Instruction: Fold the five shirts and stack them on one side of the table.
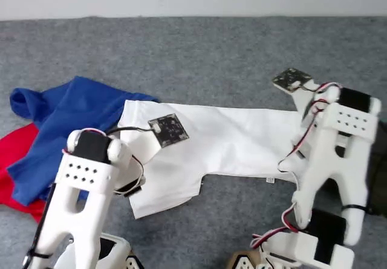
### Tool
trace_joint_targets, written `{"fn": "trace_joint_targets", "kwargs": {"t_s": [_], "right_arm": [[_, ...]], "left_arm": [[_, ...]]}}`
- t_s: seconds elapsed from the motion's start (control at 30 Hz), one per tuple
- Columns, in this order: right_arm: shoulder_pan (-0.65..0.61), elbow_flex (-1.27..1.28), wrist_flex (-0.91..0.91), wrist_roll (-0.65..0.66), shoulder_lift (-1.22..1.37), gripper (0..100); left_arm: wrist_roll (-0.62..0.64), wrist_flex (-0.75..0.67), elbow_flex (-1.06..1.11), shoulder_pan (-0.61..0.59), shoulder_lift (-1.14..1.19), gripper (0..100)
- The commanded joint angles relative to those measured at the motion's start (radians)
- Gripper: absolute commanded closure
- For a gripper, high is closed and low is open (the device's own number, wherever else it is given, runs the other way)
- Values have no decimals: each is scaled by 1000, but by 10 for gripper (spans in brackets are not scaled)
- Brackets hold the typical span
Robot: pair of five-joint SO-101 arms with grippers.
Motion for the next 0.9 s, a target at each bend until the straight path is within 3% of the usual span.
{"fn": "trace_joint_targets", "kwargs": {"t_s": [0.0, 0.07, 0.23, 0.57, 0.87], "right_arm": [[-81, -49, -2, -77, -51, 741], [-143, -48, -1, -123, -51, 777], [-357, -48, -1, -244, -51, 997], [-717, -46, -56, -450, 39, 989], [-970, -54, -337, -462, 269, 988]], "left_arm": [[23, -89, -1, -46, -26, 979], [25, -133, 16, -74, -26, 986], [69, -152, 25, -236, -34, 985], [71, -153, -113, -733, -31, 985], [69, -155, -114, -944, -34, 985]]}}
